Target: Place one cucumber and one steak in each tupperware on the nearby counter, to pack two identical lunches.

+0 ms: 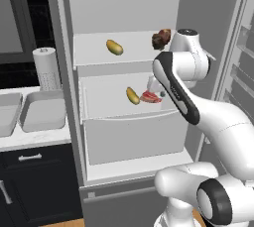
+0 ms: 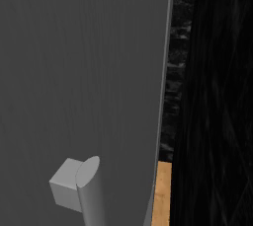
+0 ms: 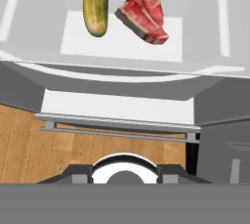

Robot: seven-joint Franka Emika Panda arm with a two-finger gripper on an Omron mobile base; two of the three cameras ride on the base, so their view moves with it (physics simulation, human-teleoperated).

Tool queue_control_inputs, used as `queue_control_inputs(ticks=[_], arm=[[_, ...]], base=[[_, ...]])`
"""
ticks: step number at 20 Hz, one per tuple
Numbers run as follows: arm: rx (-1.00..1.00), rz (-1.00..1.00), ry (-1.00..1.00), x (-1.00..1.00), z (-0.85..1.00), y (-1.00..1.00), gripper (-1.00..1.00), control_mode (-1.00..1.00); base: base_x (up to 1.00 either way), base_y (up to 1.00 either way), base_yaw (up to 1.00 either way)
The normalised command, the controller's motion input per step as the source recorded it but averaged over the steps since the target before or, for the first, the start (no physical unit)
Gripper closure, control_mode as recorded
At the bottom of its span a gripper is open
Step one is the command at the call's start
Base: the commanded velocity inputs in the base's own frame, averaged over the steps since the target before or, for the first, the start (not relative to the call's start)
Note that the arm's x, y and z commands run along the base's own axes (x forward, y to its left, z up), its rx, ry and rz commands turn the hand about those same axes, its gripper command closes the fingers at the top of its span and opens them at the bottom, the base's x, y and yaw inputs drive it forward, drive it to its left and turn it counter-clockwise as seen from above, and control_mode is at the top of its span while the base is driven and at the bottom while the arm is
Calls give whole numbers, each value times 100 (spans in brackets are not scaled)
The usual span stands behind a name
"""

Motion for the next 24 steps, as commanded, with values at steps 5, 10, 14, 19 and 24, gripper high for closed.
queue_control_inputs(ticks=[5, 10, 14, 19, 24], arm=[[0, 0, 0, 0, 0, 0, -100, -100], [0, 0, 0, 0, 0, 0, -100, -100], [0, 0, 0, 0, 0, 0, -100, -100], [1, 0, -3, 23, -4, -25, -100, -100], [1, 0, -9, 76, -30, -2, -100, -100]], base=[[0, 0, 0], [0, 0, 0], [0, 0, 0], [0, 0, 0], [0, 0, 0]])
